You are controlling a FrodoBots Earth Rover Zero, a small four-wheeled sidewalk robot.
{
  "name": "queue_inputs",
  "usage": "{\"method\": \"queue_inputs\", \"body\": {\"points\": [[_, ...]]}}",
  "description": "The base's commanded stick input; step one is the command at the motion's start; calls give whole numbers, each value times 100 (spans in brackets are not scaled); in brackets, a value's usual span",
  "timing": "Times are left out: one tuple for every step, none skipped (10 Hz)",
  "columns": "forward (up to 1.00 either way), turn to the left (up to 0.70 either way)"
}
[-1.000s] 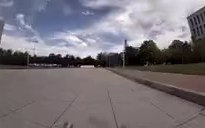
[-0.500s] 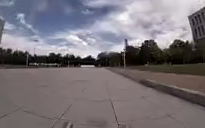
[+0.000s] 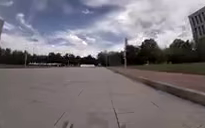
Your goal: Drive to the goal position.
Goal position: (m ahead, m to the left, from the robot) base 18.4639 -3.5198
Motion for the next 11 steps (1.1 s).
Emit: {"method": "queue_inputs", "body": {"points": [[100, -3], [100, -24], [100, -40], [100, -36], [100, -21], [100, -6], [100, 0], [100, 0], [100, 0], [100, 0], [100, 0]]}}
